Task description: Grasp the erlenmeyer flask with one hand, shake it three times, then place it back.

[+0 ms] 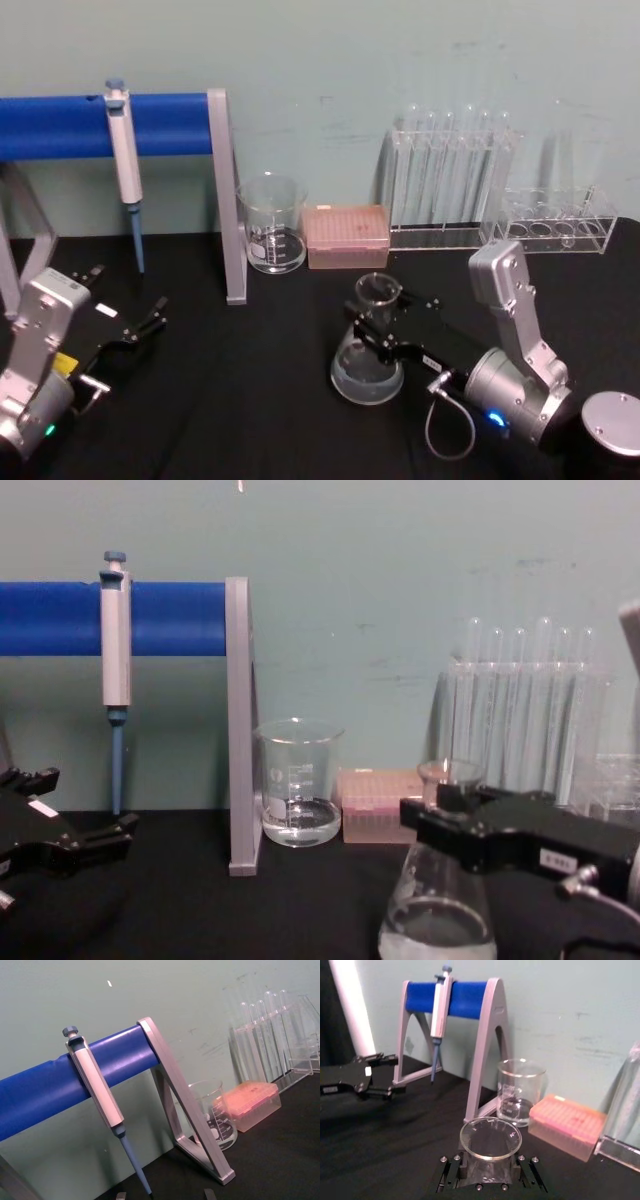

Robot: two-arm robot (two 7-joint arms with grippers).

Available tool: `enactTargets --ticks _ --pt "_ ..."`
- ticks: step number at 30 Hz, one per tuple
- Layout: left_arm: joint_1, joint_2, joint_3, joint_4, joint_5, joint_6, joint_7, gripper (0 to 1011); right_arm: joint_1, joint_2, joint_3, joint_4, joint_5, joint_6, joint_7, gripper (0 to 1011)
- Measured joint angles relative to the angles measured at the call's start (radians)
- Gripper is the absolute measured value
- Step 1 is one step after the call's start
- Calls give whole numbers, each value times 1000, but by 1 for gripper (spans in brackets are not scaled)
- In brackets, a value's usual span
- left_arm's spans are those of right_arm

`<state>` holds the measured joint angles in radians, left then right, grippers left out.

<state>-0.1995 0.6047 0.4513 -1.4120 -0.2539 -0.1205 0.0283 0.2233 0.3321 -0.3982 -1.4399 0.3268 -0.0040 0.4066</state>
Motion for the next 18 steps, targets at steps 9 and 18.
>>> enactTargets --ticks 9,18 --pt "0 0 0 0 0 0 0 1001 -11 -6 32 -92 0 49 -57 451" --pt "0 0 0 0 0 0 0 1001 -18 -3 54 -163 -1 77 -78 451"
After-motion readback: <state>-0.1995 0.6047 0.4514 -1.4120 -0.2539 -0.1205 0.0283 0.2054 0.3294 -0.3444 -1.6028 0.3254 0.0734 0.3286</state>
